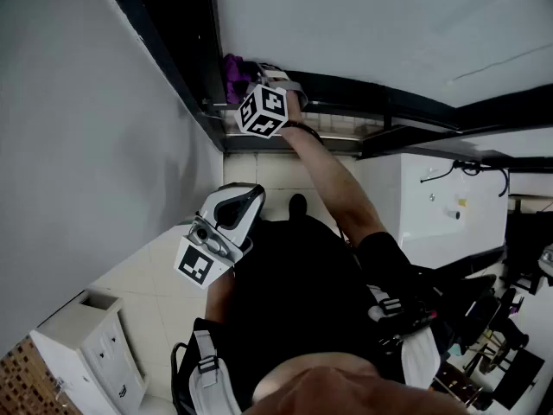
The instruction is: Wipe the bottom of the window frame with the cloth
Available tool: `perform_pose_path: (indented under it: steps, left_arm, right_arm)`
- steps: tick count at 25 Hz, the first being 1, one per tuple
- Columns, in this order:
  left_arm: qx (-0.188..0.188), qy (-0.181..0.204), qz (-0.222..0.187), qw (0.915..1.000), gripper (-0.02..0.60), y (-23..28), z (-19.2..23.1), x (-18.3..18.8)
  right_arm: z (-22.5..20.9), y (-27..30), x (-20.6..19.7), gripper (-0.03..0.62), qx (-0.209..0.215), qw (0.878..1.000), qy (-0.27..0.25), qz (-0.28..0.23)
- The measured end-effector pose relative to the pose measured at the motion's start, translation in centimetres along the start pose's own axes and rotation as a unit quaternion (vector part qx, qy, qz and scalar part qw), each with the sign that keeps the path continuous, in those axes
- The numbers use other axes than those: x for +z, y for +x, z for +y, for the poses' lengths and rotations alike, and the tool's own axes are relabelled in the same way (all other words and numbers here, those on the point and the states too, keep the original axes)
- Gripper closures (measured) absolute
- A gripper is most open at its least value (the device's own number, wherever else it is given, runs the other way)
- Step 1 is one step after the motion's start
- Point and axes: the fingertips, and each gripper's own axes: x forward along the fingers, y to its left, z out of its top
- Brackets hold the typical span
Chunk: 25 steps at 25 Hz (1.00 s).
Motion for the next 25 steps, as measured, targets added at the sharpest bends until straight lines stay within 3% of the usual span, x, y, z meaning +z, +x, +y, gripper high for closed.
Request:
perform_pose_path:
  steps: [3, 5, 8, 18, 21, 24, 25]
  left_arm:
    - [0.009, 0.008, 0.0, 0.9999, 0.58, 0.1, -0.1, -0.3]
    - [0.015, 0.009, 0.003, 0.9998, 0.58, -0.4, 0.1, -0.6]
    - [0.02, -0.001, 0.002, 0.9998, 0.58, -0.8, 0.8, -0.7]
    - [0.006, 0.005, 0.003, 1.0, 0.58, 0.0, 0.8, -0.4]
    - [0.004, 0.002, -0.001, 1.0, 0.58, 0.3, 0.8, -0.2]
    - [0.003, 0.004, 0.003, 1.0, 0.58, 0.2, 0.9, -0.4]
    - [0.004, 0.002, 0.005, 1.0, 0.58, 0.1, 1.2, -0.6]
  right_arm:
    - [3.0, -2.1, -0.1, 0.535, 0.141, 0.99, 0.023, -0.002]
    - [3.8, -2.6, 0.0, 0.528, 0.182, 0.983, 0.03, -0.003]
    - [3.7, -2.5, 0.1, 0.526, 0.174, 0.984, 0.033, -0.005]
    - [1.5, 0.0, 0.6, 0.525, 0.058, 0.998, 0.032, -0.017]
    - [1.5, -0.7, 0.5, 0.533, 0.065, 0.997, 0.036, -0.012]
    - [1.7, -3.2, 0.5, 0.526, 0.11, 0.993, 0.046, 0.005]
    - [1.2, -3.3, 0.7, 0.526, 0.101, 0.994, 0.047, 0.002]
